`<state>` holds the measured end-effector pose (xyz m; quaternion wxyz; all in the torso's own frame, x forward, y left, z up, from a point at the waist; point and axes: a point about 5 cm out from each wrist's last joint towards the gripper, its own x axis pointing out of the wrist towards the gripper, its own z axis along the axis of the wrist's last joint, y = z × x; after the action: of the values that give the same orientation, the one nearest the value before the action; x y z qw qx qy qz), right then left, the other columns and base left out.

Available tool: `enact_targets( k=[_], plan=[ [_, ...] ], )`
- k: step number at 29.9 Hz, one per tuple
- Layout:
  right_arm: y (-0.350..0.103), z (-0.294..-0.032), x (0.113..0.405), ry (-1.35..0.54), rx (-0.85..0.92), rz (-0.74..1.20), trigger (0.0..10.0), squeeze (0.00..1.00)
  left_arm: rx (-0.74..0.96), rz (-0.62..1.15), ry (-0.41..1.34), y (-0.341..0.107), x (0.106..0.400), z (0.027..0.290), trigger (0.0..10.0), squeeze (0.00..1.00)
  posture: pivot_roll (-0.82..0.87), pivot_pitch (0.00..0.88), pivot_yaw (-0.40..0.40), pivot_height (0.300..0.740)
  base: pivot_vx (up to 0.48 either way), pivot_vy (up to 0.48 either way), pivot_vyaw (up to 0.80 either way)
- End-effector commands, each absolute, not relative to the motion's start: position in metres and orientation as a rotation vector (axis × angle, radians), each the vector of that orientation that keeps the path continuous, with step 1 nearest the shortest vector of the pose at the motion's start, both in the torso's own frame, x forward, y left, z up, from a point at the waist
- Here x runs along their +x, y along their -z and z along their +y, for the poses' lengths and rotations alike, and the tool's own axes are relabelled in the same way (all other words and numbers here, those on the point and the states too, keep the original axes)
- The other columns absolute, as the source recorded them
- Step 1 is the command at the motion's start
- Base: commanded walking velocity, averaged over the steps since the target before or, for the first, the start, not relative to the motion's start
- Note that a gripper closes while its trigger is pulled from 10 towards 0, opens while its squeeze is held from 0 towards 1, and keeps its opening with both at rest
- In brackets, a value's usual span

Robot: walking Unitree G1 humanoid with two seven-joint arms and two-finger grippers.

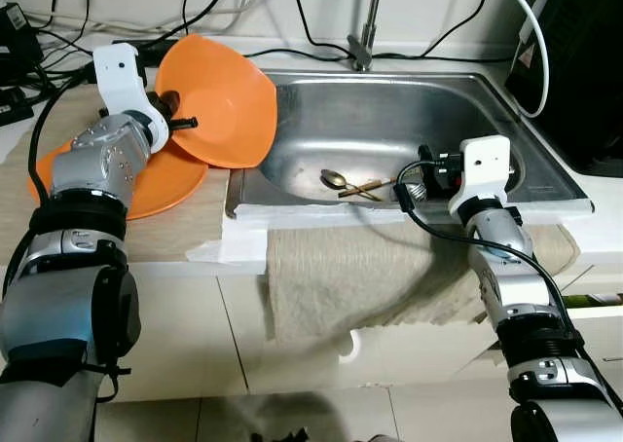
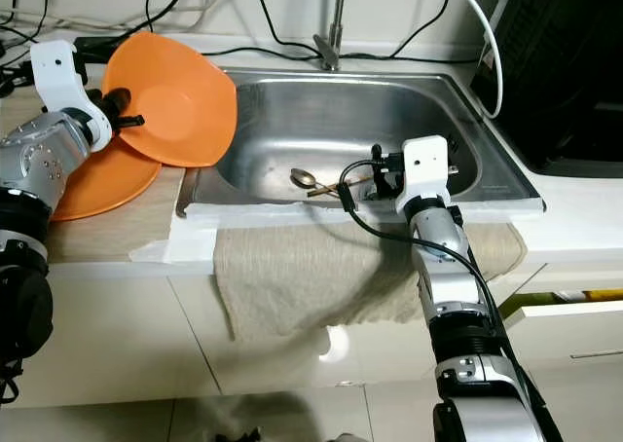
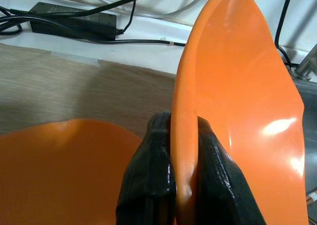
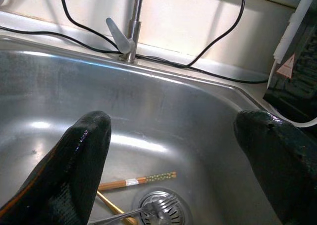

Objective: Kitchen organization

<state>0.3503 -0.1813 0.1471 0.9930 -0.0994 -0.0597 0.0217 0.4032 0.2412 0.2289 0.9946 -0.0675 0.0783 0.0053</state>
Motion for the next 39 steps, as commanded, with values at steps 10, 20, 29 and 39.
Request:
enact_targets(
  k=[10, 20, 29, 39],
  plan=[
    [-0.1565, -0.1811, 0.3559, -0.034, -0.202, -0.15, 10.0, 0.0, -0.095, 0.228, -0.033, -0.2173, 0.4023, 0.2444, 0.0, 0.0, -0.04, 0.0, -0.004, 0.74, 0.0, 0.0, 0.0],
    [-0.1567, -0.1822, 0.3565, -0.033, -0.202, -0.152, 10.0, 0.0, -0.095, 0.228, -0.032, -0.2176, 0.4031, 0.2437, 0.0, 0.0, -0.07, 0.0, 0.003, 0.74, 0.0, 0.0, 0.0],
    [-0.1557, -0.1844, 0.357, -0.032, -0.203, -0.149, 10.0, 0.0, -0.096, 0.229, -0.031, -0.2165, 0.4038, 0.2414, 0.0, 0.0, -0.07, 0.0, 0.002, 0.74, 0.0, 0.0, 0.0],
    [-0.1543, -0.1858, 0.3569, -0.031, -0.203, -0.147, 10.0, 0.0, -0.096, 0.229, -0.03, -0.215, 0.4041, 0.2401, 0.0, 0.0, -0.07, 0.0, -0.003, 0.74, 0.0, 0.0, 0.0]
  ],
)
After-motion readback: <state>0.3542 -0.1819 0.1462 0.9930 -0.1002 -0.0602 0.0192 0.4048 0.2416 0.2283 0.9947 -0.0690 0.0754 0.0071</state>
